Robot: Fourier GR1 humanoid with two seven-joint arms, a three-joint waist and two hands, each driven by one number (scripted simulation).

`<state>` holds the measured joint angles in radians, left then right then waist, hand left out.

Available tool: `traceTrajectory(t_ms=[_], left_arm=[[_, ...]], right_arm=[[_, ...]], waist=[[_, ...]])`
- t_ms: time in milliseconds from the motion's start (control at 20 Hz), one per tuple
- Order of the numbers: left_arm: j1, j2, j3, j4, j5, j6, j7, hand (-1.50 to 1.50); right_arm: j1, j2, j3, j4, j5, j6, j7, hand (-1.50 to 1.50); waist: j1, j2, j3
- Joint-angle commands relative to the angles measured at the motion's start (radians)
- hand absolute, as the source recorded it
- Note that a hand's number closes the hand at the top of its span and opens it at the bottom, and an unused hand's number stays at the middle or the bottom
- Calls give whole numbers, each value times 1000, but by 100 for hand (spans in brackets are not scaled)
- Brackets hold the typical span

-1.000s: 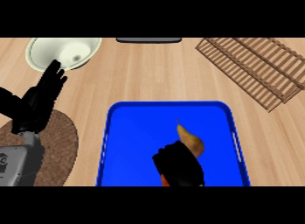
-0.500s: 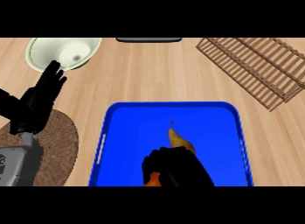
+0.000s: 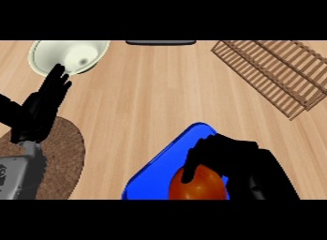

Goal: Pick the tomato from the tray and place it in the tiered shelf

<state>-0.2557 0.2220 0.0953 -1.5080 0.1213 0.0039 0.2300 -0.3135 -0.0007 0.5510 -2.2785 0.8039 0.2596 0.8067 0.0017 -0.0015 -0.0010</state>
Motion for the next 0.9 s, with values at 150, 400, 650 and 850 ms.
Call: traceTrajectory(t_ms=[150,400,650,850], left_arm=[[-12,-14,0,72,-21,-2,-54,0],[-8,6,11,-25,4,-4,33,0],[28,-4,8,-29,-15,5,19,0],[4,-2,14,6,-14,-13,-14,0]], right_arm=[[-306,-24,-328,34,-79,152,127,150],[-488,-94,-564,171,-203,209,153,150],[-495,-228,-703,211,-276,267,125,150],[-440,-296,-839,339,-335,204,-51,150]], waist=[[-6,5,0],[3,1,0],[-1,-1,1],[0,2,1]])
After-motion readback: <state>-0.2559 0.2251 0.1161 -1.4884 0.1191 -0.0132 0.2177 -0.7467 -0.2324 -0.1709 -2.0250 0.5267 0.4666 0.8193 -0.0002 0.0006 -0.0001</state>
